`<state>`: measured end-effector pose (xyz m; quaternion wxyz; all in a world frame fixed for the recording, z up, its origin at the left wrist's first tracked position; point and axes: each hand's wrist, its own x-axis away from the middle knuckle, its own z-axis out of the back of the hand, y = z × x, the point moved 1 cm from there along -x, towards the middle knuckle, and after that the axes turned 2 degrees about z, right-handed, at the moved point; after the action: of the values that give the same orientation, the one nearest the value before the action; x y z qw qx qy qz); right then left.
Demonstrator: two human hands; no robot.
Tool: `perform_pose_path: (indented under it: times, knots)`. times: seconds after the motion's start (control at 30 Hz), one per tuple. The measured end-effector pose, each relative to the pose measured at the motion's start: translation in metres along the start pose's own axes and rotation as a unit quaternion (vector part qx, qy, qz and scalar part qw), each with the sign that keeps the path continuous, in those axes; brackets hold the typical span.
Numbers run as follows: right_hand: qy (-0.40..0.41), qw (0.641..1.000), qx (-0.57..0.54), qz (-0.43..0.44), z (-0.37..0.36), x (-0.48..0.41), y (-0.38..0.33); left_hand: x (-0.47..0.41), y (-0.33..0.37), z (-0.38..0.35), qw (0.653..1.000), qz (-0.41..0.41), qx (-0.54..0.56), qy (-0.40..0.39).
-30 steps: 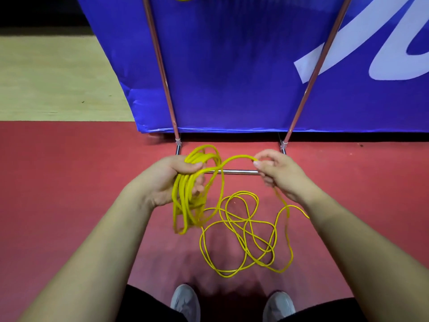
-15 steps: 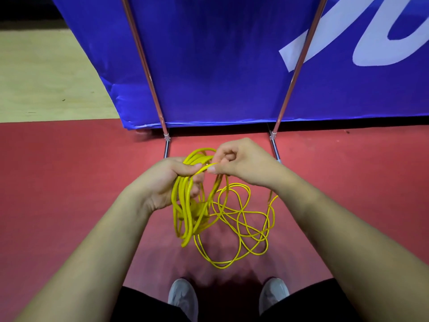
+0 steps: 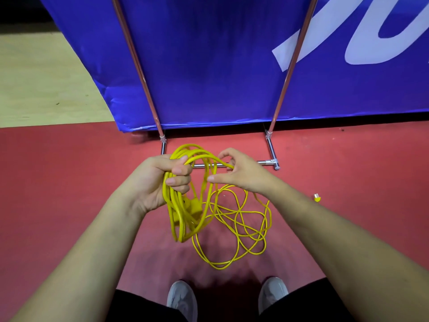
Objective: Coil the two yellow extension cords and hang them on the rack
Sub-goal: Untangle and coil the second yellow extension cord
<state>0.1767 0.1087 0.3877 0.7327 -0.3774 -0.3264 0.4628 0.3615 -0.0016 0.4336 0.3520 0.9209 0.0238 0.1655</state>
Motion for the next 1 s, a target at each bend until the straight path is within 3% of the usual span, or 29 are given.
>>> perform_pose_path:
  times: [0.13, 0.3, 0.4, 0.57, 0.67, 0.77, 0.87, 1.0]
  knots:
    - [0.066, 0.997, 0.029, 0.013, 0.0, -0.013, 0.015, 0.003, -0.003, -0.007, 0.999, 0.03, 0.0, -0.02]
    - [0.089, 0.985, 0.149, -0.007, 0.022, -0.01, 0.029, 0.003, -0.003, -0.014, 0.987, 0.099, -0.108, 0.071]
    - [0.085, 0.982, 0.171, -0.01, 0.028, -0.008, 0.03, 0.004, -0.004, -0.009, 0.973, 0.138, -0.162, 0.085]
    - [0.048, 0.997, 0.057, -0.027, 0.02, -0.005, 0.032, 0.007, -0.006, -0.005, 0.981, 0.101, -0.117, 0.12]
    - [-0.009, 0.996, -0.083, -0.039, 0.021, -0.001, 0.03, 0.005, -0.003, -0.006, 0.984, 0.042, -0.111, 0.13]
    - [0.001, 0.981, -0.194, 0.017, 0.03, -0.002, 0.023, 0.005, 0.001, -0.005, 0.983, 0.029, -0.104, 0.146]
    - [0.03, 0.981, -0.183, 0.052, 0.039, -0.003, 0.015, 0.005, 0.0, -0.006, 0.979, 0.061, -0.141, 0.135]
    - [-0.004, 0.992, -0.107, 0.067, 0.041, -0.001, 0.007, 0.005, -0.003, -0.006, 0.973, 0.075, -0.155, 0.153]
